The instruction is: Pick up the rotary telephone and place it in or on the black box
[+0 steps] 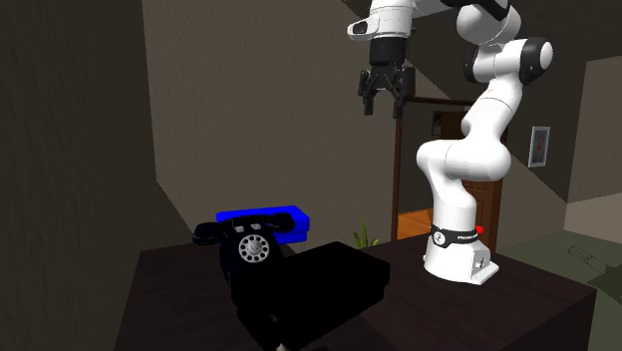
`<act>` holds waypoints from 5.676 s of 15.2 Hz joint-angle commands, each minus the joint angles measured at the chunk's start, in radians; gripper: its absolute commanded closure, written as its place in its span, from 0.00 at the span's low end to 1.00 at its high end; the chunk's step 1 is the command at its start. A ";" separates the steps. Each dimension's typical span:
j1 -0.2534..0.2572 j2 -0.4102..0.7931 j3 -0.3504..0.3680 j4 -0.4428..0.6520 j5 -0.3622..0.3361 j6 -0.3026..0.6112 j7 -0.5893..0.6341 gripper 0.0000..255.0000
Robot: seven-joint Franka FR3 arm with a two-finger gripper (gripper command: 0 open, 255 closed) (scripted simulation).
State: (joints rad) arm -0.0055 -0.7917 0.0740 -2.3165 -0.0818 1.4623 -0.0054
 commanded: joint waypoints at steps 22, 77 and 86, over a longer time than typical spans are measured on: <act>-0.092 0.539 -0.327 0.023 -0.041 0.577 -0.288 0.00; -0.169 0.996 -0.416 0.390 0.181 0.648 -0.538 1.00; -0.165 0.953 -0.420 0.461 0.160 0.538 -0.523 1.00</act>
State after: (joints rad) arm -0.1727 0.1721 -0.3465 -1.8597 0.0819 2.0101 -0.5321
